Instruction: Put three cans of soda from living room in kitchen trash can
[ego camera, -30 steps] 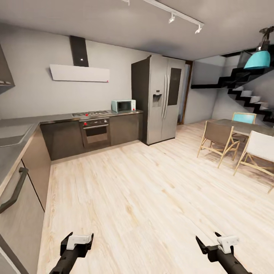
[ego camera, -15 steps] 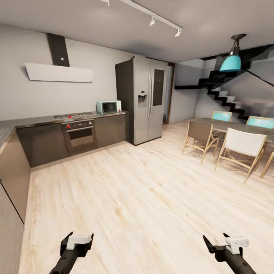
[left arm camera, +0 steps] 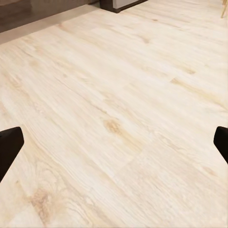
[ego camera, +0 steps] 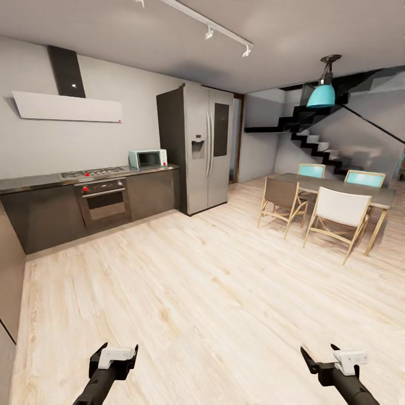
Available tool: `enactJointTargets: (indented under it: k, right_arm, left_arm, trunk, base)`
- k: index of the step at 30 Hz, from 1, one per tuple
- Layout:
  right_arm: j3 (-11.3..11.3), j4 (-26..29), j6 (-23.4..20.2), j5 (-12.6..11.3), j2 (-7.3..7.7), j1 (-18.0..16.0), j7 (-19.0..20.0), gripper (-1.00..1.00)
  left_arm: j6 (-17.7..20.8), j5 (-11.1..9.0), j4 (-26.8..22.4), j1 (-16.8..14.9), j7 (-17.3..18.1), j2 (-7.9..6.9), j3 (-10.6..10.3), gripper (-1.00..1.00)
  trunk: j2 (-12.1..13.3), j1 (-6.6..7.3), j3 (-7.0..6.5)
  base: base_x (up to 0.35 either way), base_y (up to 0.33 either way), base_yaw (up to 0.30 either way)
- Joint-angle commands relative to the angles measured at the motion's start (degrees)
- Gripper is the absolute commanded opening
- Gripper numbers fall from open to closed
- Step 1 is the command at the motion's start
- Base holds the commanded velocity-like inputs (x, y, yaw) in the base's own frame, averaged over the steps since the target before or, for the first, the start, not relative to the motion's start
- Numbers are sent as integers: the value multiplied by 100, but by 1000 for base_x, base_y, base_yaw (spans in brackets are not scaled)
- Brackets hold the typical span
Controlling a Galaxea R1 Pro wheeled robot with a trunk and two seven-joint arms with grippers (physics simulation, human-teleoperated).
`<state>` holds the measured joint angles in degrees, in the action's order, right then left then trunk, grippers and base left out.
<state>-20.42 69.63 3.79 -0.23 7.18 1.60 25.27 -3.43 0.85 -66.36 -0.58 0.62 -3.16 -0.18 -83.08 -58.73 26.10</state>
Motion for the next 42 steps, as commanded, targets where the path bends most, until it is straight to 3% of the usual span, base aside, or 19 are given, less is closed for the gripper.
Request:
enactJointTargets:
  k: [1, 14, 24, 37, 42]
  right_arm:
    - [2, 0, 1, -3, -5, 1, 12, 100]
    - [3, -10, -1, -11, -6, 3, -4, 100]
    - [1, -11, 1, -9, -6, -1, -3, 100]
    - [10, -14, 2, -4, -9, 5, -10, 100]
    - [14, -18, -6, -8, -91, 3, -19, 100]
  left_arm:
    - [0, 2, 0, 0, 0, 0, 0, 100]
    - [0, 0, 0, -1, 14, 0, 0, 100]
    - [0, -6, 2, 2, 18, -5, -6, 100]
    - [-2, -6, 8, -1, 18, -9, -7, 100]
    - [0, -6, 8, -2, 18, -8, -8, 100]
  trunk:
    - [0, 0, 0]
    - [0, 0, -15]
    - [0, 0, -38]
    - [0, 0, -38]
    - [0, 0, -18]
  base:
    - [0, 0, -14]
    - [14, 7, -184]
    - [172, 130, -230]
    - [228, 171, -37]
    - [198, 150, -85]
